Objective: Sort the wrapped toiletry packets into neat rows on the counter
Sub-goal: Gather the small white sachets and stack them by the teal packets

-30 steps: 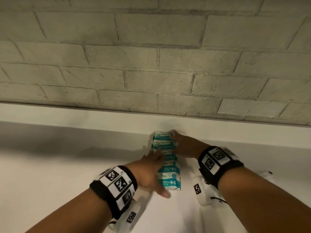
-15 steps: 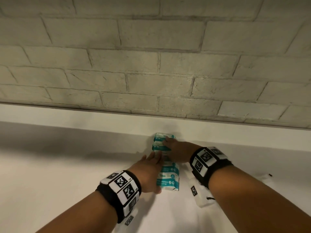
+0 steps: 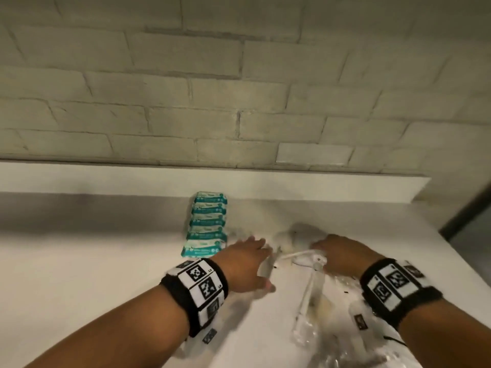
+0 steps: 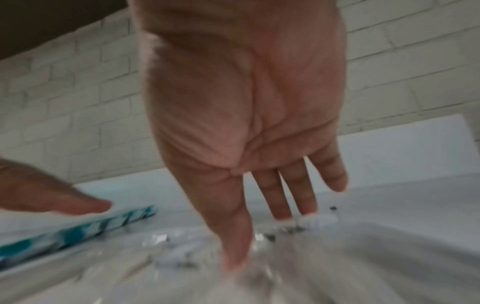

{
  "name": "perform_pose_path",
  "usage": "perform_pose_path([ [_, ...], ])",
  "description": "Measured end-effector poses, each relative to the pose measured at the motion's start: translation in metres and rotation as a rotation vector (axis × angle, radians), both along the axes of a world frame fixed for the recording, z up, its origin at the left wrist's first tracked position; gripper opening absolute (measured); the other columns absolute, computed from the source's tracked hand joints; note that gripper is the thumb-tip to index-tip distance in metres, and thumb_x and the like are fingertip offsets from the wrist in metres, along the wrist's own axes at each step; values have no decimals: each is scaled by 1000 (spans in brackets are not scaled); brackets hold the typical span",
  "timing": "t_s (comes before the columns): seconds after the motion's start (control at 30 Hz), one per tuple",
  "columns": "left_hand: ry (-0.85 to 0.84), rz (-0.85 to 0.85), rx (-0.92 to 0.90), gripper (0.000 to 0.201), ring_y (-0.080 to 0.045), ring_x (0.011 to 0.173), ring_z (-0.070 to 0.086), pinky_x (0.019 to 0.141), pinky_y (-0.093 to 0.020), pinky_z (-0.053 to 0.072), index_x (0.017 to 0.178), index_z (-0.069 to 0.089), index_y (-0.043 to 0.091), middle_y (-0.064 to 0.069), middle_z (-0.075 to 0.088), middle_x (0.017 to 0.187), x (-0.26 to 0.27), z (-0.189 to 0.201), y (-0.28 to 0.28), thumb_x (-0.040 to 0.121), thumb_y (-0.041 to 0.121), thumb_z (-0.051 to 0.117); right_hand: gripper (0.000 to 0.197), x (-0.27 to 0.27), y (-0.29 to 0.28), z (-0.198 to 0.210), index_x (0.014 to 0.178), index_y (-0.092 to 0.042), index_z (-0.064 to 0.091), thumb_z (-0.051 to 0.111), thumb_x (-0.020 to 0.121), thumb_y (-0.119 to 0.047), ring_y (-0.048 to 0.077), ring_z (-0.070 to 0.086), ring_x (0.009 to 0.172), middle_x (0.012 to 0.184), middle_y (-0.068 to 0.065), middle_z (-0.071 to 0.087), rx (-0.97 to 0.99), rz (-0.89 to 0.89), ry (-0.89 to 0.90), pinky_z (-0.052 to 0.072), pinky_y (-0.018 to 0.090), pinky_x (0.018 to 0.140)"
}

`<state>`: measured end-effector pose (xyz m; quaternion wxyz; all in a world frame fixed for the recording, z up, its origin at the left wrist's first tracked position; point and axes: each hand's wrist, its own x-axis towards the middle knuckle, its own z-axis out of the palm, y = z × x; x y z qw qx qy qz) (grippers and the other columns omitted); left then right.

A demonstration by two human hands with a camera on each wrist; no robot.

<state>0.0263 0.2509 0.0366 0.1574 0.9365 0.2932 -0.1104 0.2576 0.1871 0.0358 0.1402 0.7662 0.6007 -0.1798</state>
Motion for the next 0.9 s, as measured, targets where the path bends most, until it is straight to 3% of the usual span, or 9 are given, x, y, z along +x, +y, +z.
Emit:
perform_pose_path([
  [0.2, 165, -49, -72, 68, -31, 141, 28, 113, -43, 30, 149, 26, 21, -10, 24, 155, 43, 0, -46, 92, 50, 50, 56, 11, -68, -1, 142, -39, 40, 59, 90, -31, 8, 41, 130, 146, -12, 40, 89, 4, 244, 32, 23, 107],
  [0.3, 230, -8, -33, 54, -28, 132, 41, 107, -45, 38, 135, 45, 22, -10, 33, 150, 39, -3, -64, 91, 53, 45, 51, 35, -103, 12, 141, -31, 46, 57, 91, -29, 13, 41, 130, 143, -8, 43, 16, 5, 143, 32, 26, 106],
  [0.4, 223, 43, -24, 56, -23, 140, 31, 113, -41, 31, 143, 39, 24, -4, 23, 158, 29, -7, -84, 94, 50, 46, 49, 61, -134, 17, 135, -31, 53, 62, 87, -28, 12, 42, 130, 141, -7, 45, -35, -13, 95, 35, 27, 107],
  [0.5, 82, 129, 32, 60, -20, 135, 37, 109, -35, 35, 145, 35, 25, 0, 31, 152, 23, -9, -104, 91, 44, 54, 30, 77, -158, 16, 106, -35, 64, 72, 79, -28, 12, 52, 111, 119, -12, 51, 23, -34, 91, 46, 26, 92],
  [0.57, -31, 192, 84, 52, -18, 119, 48, 96, -30, 43, 135, 44, 26, 2, 44, 134, 27, -14, -117, 88, 40, 59, 21, 77, -170, 13, 85, -38, 58, 73, 73, -31, 11, 51, 96, 99, -14, 46, 65, 21, 84, 46, 24, 76],
  [0.67, -58, 211, 105, 34, -16, 103, 50, 78, -26, 39, 117, 52, 28, 7, 47, 110, 33, -20, -136, 86, 40, 59, 36, 66, -178, 1, 107, -36, 60, 73, 73, -33, 11, 49, 96, 104, -12, 44, -12, 157, 109, 46, 24, 77],
  [0.77, 57, 283, 116, 42, -19, 108, 49, 85, -28, 41, 128, 49, 27, 2, 49, 117, 33, -23, -152, 89, 41, 54, 53, 71, -173, -6, 128, -39, 51, 67, 78, -34, 18, 48, 105, 119, -4, 44, 22, 256, 37, 45, 30, 84],
  [0.83, 53, 365, 158, 43, -21, 110, 50, 91, -31, 43, 131, 48, 24, -1, 49, 121, 35, -24, -163, 90, 39, 52, 49, 77, -171, -4, 131, -37, 49, 60, 83, -31, 22, 48, 110, 123, 0, 46, 90, 247, -1, 43, 30, 84],
  [0.9, -21, 397, 188, 35, -20, 107, 52, 86, -29, 43, 122, 53, 24, 1, 51, 117, 43, -21, -177, 90, 37, 53, 43, 79, -176, 0, 127, -34, 54, 59, 85, -30, 18, 50, 107, 121, -2, 49, 146, 214, 50, 44, 27, 81],
])
